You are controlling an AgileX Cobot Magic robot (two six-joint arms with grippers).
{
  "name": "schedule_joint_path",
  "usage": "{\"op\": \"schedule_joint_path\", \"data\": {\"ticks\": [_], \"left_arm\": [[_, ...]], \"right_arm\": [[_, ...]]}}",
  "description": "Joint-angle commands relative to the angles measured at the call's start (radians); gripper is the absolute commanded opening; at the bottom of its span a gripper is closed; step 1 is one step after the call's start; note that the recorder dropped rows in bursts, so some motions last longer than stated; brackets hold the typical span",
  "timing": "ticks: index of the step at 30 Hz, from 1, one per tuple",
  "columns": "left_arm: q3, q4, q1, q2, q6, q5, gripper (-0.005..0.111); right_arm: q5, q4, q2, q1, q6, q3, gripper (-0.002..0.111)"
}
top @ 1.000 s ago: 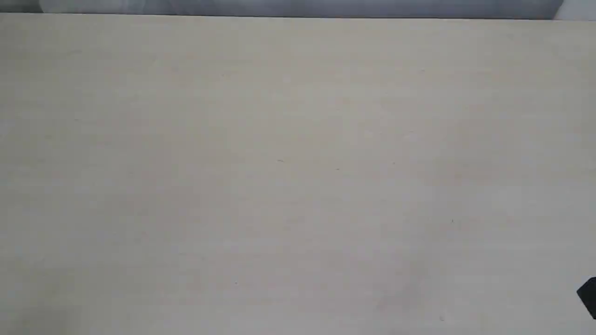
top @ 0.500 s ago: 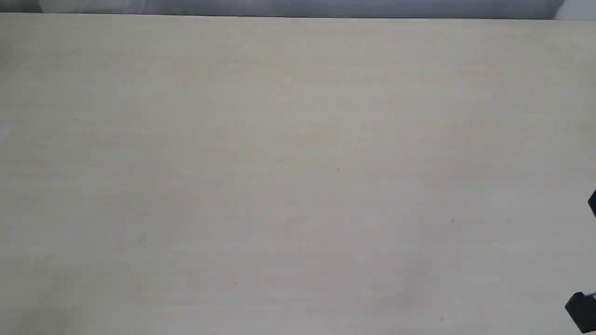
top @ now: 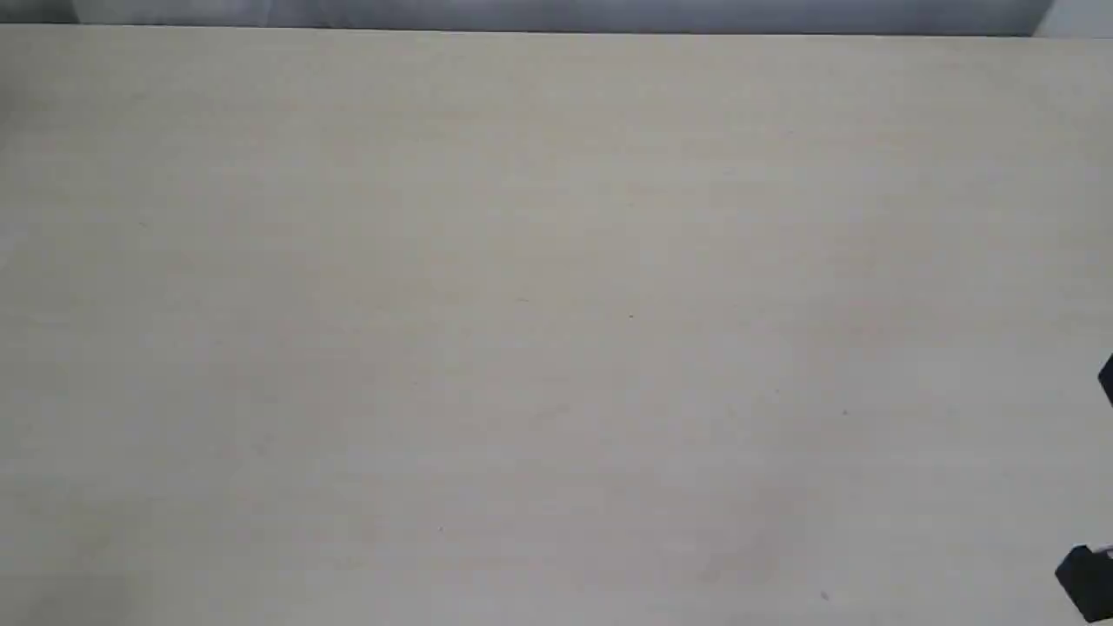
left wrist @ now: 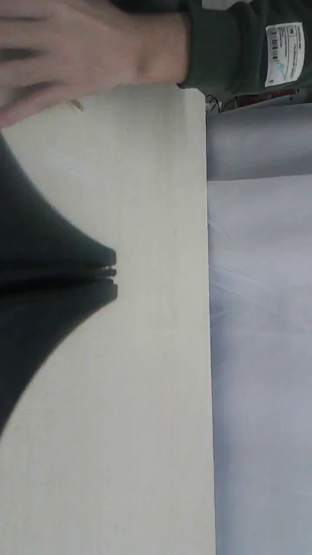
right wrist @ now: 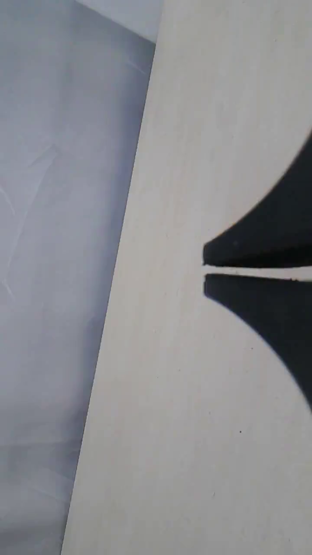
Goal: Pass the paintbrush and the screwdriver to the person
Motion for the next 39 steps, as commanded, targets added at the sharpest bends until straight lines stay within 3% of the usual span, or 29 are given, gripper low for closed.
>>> {"op": "schedule_joint_path", "data": {"ticks": [1, 5, 12, 39], "left_arm": [[0.002, -0.005, -0.007, -0.002, -0.002, -0.010, 0.000], [0.002, -0.005, -0.007, -0.002, -0.002, -0.010, 0.000], [0.002, -0.003, -0.007, -0.002, -0.002, -0.010, 0.000], [0.002, -0.003, -0.007, -0.002, -0.002, -0.013, 0.000]], "right_arm": [[0.005, -0.009, -0.006, -0.003, -0.002, 0.003, 0.004], [0.024, -0.072, -0.006, -0.003, 0.023, 0.003, 0.004], [0.040, -0.314, -0.006, -0.003, 0.318, 0.003, 0.004], [0.110, -0.319, -0.006, -0.041, 0.371, 0.003, 0.004]]}}
